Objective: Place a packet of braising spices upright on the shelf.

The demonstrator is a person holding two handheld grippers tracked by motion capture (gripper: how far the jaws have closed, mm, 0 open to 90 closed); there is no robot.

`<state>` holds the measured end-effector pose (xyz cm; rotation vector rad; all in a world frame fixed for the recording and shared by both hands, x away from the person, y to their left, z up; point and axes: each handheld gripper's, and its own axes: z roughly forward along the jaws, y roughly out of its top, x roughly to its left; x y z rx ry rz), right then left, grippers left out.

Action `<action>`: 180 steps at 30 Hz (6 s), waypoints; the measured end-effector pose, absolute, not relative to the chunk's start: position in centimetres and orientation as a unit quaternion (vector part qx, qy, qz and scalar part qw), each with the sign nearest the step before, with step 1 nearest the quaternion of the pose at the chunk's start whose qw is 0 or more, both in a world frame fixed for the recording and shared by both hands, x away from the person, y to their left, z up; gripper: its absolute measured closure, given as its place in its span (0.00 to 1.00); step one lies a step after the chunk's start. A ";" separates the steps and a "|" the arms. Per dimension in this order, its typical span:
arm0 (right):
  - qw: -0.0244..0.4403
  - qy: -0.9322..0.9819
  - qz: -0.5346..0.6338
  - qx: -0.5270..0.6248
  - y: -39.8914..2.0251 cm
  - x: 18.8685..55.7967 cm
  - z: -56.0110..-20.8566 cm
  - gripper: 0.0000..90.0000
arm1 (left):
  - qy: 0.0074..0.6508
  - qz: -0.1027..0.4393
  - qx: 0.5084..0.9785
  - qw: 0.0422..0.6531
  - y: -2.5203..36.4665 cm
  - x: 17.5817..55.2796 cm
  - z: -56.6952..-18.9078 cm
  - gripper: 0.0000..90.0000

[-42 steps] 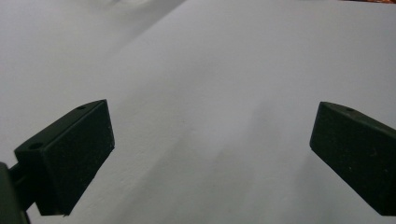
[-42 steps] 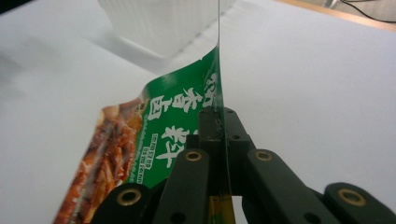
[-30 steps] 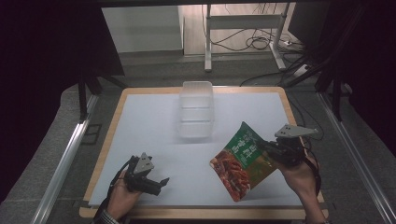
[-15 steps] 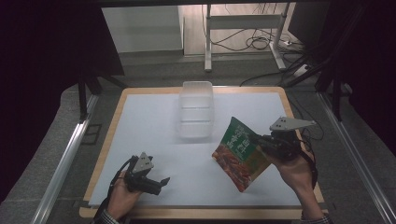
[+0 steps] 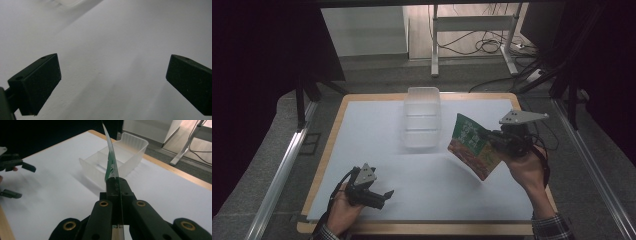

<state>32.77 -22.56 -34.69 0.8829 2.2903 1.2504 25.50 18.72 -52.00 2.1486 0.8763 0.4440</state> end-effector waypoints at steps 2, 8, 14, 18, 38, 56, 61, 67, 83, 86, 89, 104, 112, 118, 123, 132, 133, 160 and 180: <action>0.194 0.814 0.446 0.318 -22.7 33.4 -34.4 0.99 | 0.343 0.176 0.842 0.378 18.7 25.5 -52.0 0.00; 0.188 0.808 0.456 0.322 -22.9 34.9 -33.3 0.99 | 0.343 0.176 0.842 0.378 18.7 25.5 -52.0 0.00; 0.196 0.806 0.456 0.322 -22.9 36.2 -32.3 0.99 | 0.338 0.177 0.845 0.375 18.7 25.5 -52.0 0.00; 0.203 0.803 0.454 0.327 -22.9 37.5 -31.4 0.99 | 0.339 0.176 0.843 0.377 18.7 25.5 -52.0 0.00; 0.196 0.794 0.473 0.329 -20.6 42.0 -29.0 0.99 | 0.345 0.170 0.835 0.394 19.0 25.4 -51.8 0.00; 0.180 0.785 0.499 0.321 -17.3 46.1 -27.6 0.99 | 0.344 0.170 0.834 0.396 19.0 25.4 -51.7 0.00; 0.179 0.784 0.505 0.313 -16.0 47.2 -27.3 0.99 | 0.344 0.172 0.833 0.397 19.0 25.4 -51.7 0.00; 0.177 0.781 0.513 0.308 -14.3 48.9 -27.5 0.99 | 0.344 0.173 0.832 0.399 19.0 25.4 -51.7 0.00; 0.176 0.775 0.527 0.302 -10.6 52.5 -28.3 0.99 | 0.341 0.177 0.834 0.397 19.1 25.3 -51.6 0.00; 0.180 0.777 0.526 0.297 -9.7 52.8 -28.3 0.99 | 0.340 0.177 0.835 0.395 19.1 25.3 -51.6 0.00; 0.181 0.776 0.527 0.296 -9.4 52.9 -28.3 0.99 | 0.340 0.177 0.835 0.395 19.1 25.3 -51.6 0.00; 0.180 0.781 0.527 0.282 -7.6 55.1 -31.1 0.99 | 0.341 0.173 0.837 0.392 19.0 25.3 -51.7 0.00; 0.166 0.786 0.529 0.275 -8.1 55.8 -32.8 0.99 | 0.340 0.172 0.839 0.389 19.0 25.4 -51.7 0.00; 0.133 0.795 0.530 0.262 -8.8 54.8 -32.7 0.99 | 0.340 0.171 0.840 0.386 18.9 25.4 -51.8 0.00; 0.115 0.807 0.525 0.244 -9.2 54.1 -32.8 0.99 | 0.339 0.171 0.842 0.382 18.8 25.4 -51.9 0.00; 0.102 0.825 0.490 0.263 -7.6 55.1 -34.7 0.99 | 0.339 0.171 0.843 0.382 18.8 25.4 -51.8 0.00; 0.102 0.825 0.489 0.263 -7.4 55.2 -34.7 0.99 | 0.339 0.171 0.843 0.381 18.8 25.4 -51.8 0.00; 0.151 0.832 0.461 0.271 -5.7 55.3 -35.7 0.58 | 0.339 0.171 0.846 0.374 18.7 25.4 -52.0 0.00; 0.165 0.841 0.449 0.253 -6.0 53.4 -35.7 0.16 | 0.342 0.166 0.849 0.368 18.5 25.5 -52.1 0.00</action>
